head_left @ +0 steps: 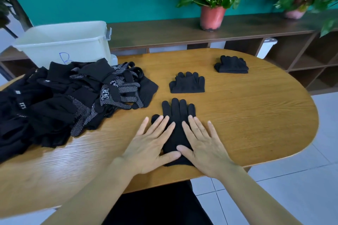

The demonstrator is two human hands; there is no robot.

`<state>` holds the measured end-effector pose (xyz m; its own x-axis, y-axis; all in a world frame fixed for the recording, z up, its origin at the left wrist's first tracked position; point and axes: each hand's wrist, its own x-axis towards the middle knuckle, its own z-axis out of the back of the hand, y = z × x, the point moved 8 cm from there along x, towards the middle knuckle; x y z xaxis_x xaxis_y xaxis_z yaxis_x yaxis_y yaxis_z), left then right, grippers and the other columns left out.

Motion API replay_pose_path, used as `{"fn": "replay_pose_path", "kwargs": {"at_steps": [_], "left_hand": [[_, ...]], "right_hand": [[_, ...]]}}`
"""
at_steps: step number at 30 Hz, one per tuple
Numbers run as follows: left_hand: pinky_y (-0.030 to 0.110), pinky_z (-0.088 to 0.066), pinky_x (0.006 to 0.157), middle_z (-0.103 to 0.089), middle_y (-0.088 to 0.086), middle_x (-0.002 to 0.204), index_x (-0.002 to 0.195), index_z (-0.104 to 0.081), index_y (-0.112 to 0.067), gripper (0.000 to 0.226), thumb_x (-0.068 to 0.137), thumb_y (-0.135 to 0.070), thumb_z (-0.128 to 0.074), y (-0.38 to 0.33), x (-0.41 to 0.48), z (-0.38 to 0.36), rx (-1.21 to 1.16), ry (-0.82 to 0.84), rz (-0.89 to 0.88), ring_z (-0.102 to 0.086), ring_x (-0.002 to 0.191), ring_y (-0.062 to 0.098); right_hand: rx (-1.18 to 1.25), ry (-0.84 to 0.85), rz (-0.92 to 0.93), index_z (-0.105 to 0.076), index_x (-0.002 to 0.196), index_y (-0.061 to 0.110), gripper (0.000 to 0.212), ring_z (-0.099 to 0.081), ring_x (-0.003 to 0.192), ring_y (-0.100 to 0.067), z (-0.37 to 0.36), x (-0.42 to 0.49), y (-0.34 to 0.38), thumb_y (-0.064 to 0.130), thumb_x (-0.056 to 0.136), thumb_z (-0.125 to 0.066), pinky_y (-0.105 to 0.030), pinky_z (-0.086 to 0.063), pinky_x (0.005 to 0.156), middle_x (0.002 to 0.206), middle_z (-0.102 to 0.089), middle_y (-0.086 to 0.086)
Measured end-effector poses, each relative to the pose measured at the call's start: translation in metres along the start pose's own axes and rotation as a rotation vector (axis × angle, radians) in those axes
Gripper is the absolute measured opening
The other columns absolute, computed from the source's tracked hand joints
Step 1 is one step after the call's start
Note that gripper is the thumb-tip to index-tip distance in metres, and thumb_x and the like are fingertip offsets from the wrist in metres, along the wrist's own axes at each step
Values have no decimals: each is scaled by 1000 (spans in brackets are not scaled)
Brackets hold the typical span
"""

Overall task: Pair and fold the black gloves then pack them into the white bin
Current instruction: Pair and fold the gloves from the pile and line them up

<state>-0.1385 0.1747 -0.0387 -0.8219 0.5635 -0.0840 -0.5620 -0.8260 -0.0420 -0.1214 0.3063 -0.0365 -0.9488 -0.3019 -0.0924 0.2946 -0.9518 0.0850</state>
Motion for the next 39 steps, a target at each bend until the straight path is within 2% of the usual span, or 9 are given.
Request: {"fn": "replay_pose_path", "kwargs": {"at_steps": [3, 6, 9, 12, 21, 26, 30, 32, 39], "left_hand": [[44, 25, 115, 26, -4, 160, 154, 17, -27, 97, 80, -87, 1, 17, -9, -1, 35, 18, -9, 33, 142, 7], [45, 19, 118, 12, -4, 164, 158, 2, -23, 100, 81, -88, 1, 29, -19, 9, -10, -115, -14, 24, 147, 5], [41, -3, 121, -34, -5, 157, 144, -48, -26, 72, 93, -73, -33, 11, -28, 32, -173, -364, -116, -19, 148, 4], [36, -17, 112, -60, -17, 131, 111, -68, -37, 41, 84, -65, -55, -13, -29, 37, -262, -413, -241, -48, 125, 1], [37, -29, 101, -71, -20, 98, 79, -72, -31, 13, 79, -43, -66, -24, -23, 41, -293, -455, -285, -61, 93, -3], [35, -29, 107, -71, -18, 91, 82, -63, -28, 9, 77, -34, -67, -21, -28, 45, -429, -576, -213, -64, 88, -2], [31, -6, 118, -54, -27, 132, 113, -60, -40, 56, 68, -73, -66, -11, -31, 35, -478, -408, -167, -34, 132, -15], [28, 2, 119, -42, -33, 137, 131, -52, -41, 81, 62, -82, -61, -4, -32, 27, -429, -322, -124, -20, 134, -21], [15, -22, 99, -72, -18, 100, 114, -69, -31, 33, 81, -28, -62, 11, -15, 37, -451, -646, 103, -45, 106, -20]], "right_hand": [[-11, 1, 9, 10, 155, 21, 94, 24, 147, -14, -1, -9, -16, 73, 77, 19, -45, 13, 120, 159, 23, 0], [36, -237, 24, -30, 153, 13, 83, -9, 150, -18, 14, -19, -32, 65, 96, 0, -42, -4, 119, 161, -20, -8], [84, -438, 53, -57, 135, 7, 61, -42, 138, -23, 26, -30, -34, 48, 103, -25, -43, -21, 113, 143, -53, -12], [98, -511, 166, -60, 131, 8, 50, -46, 136, -22, 31, -32, -14, 42, 100, -39, -44, -27, 113, 140, -55, -10], [117, -424, 279, -63, 129, 12, 71, -47, 135, -17, 18, -26, 5, 66, 83, -54, -41, -27, 113, 139, -57, -6], [229, -515, 242, -69, 121, 13, 55, -59, 122, -13, 25, -23, 2, 42, 75, -62, -36, -40, 108, 125, -67, -1], [325, -585, 207, -73, 109, 17, 41, -65, 110, -10, 26, -22, -8, 21, 69, -72, -32, -53, 92, 113, -72, 6], [357, -619, 185, -74, 106, 18, 37, -67, 106, -9, 28, -20, -12, 19, 69, -71, -30, -52, 90, 108, -74, 8], [441, -735, 26, -73, 106, 19, 38, -58, 84, -5, 33, -14, -25, 11, 69, -76, -24, -45, 75, 86, -73, 10]]}}
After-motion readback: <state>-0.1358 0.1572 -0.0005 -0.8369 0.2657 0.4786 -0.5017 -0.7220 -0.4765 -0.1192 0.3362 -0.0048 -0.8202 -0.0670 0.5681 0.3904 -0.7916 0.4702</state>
